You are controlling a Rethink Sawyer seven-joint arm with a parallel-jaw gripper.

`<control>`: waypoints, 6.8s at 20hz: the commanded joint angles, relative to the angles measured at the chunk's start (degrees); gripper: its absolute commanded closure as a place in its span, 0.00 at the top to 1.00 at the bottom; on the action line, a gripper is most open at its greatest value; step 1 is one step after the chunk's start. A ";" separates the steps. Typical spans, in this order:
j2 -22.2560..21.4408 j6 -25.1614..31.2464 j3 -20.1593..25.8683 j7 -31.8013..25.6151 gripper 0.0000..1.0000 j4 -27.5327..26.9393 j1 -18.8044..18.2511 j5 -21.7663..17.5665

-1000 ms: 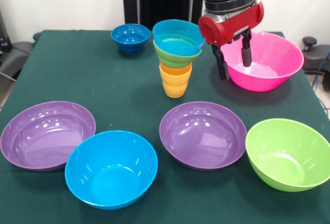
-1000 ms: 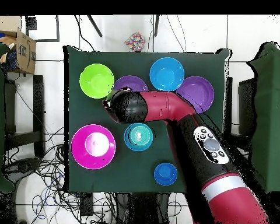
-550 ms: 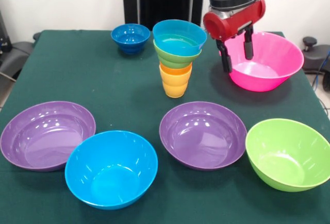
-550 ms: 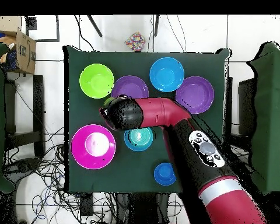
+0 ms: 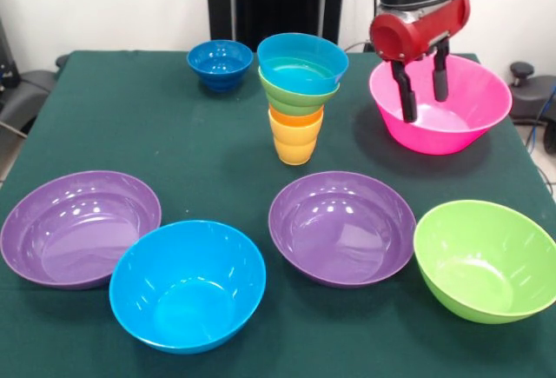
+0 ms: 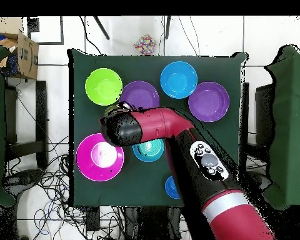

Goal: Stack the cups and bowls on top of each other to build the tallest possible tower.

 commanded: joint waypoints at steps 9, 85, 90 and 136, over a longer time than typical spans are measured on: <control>4.11 -11.25 -7.55 6.76 1.00 2.18 6.49 -11.60; 11.02 -26.49 -17.49 12.28 1.00 8.30 20.30 -15.24; 13.97 -29.75 -19.55 12.58 1.00 7.94 20.90 -15.28; 14.20 -33.59 -21.11 13.64 1.00 12.22 22.70 -11.57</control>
